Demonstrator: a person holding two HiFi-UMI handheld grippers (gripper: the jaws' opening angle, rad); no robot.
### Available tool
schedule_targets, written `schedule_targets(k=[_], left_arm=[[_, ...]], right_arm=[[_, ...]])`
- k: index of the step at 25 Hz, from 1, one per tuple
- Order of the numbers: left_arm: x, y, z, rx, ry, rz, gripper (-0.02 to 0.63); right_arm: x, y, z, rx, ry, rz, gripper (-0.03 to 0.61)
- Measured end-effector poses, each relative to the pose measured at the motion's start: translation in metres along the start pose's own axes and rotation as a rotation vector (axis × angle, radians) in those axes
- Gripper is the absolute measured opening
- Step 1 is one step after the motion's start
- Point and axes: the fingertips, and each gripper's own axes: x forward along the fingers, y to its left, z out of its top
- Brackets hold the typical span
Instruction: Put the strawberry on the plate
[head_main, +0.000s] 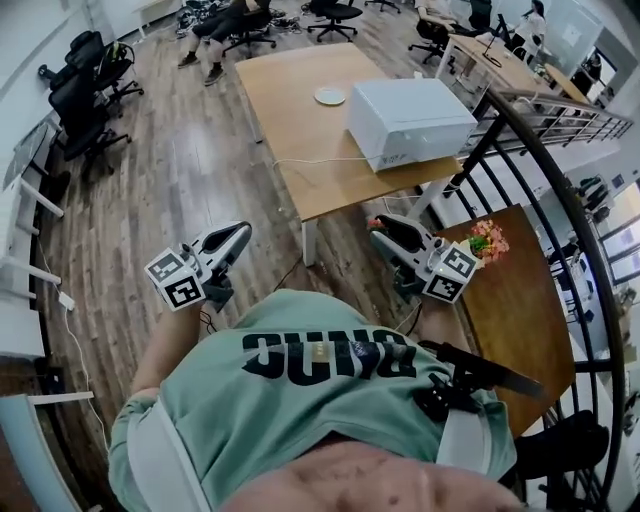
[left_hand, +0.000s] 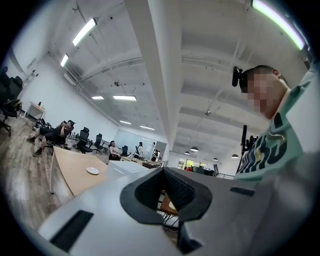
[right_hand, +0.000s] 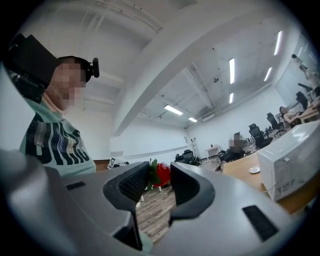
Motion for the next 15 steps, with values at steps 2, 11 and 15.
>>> schedule_targets(k=[2,11,15], left_arm=[[0.011,0.001,0.000,-0.005,0.007,0.005,0.003],[0.033,0.076,0.000,-0.043,0.004,-0.067,0.003],[0.042,0.135,0.026,-0.047,0.005,-0.170,0.003]], right_arm=[[0.001,-0.013,0.003,0.008,0.003,0.013,0.138],[0.040,-0.057,0.000,-0.020,0.028,-0.068,0.140],[0.086,-0.075,0.019,-0.067,0.021,-0.170,0.140]])
